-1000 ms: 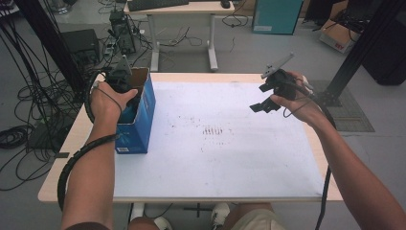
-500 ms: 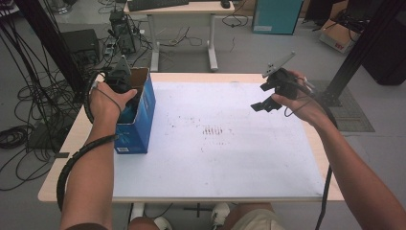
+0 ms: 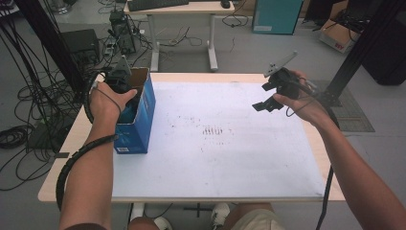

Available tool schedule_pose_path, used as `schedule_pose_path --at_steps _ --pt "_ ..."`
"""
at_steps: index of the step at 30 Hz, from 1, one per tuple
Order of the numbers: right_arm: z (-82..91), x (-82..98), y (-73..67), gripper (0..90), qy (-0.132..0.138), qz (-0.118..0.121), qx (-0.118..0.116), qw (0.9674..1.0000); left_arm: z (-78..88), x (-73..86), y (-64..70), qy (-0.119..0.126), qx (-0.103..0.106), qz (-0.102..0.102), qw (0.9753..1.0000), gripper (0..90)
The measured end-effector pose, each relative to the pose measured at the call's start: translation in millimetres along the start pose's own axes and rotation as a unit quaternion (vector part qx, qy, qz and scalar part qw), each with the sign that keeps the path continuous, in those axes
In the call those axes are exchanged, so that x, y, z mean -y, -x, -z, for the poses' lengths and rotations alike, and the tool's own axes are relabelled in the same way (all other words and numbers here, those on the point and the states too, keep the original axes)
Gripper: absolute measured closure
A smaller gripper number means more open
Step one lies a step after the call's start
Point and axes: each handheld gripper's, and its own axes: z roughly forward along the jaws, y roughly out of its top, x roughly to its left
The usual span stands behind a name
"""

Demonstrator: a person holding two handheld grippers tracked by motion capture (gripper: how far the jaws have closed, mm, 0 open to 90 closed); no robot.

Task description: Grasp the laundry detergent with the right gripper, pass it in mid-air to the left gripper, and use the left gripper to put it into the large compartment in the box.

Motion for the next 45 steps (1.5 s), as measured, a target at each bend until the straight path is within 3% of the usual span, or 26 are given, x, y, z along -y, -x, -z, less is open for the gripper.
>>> schedule_pose_path --at_steps 45 --pt "4.5 1.3 1.1 10.3 -0.001 0.002 0.004 1.0000 -0.2 0.4 1.4 0.003 -0.004 -0.003 1.0000 36.4"
